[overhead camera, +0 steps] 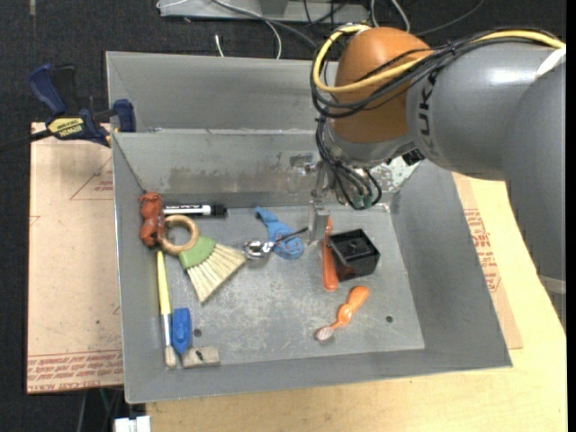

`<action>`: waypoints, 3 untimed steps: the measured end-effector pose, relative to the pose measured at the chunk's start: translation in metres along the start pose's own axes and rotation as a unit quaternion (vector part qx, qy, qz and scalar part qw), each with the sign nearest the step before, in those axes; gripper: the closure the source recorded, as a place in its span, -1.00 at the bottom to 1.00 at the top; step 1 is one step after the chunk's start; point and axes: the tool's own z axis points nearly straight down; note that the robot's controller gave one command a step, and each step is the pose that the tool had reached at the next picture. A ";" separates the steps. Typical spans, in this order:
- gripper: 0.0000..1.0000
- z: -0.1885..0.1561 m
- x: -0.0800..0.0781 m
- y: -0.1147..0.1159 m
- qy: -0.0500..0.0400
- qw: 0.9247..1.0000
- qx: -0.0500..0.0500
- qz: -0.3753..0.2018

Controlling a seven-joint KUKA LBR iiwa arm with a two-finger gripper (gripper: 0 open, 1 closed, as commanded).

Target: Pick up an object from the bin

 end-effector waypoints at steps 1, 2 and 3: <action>-1.00 -0.003 -0.001 0.031 -0.003 1.000 0.000 0.014; -1.00 0.031 0.016 0.021 0.003 1.000 0.000 -0.003; -1.00 0.090 0.032 0.016 -0.004 1.000 -0.002 0.026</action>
Offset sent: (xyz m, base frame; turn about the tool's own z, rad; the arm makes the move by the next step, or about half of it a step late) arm -0.0174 0.0198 -0.0301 -0.0061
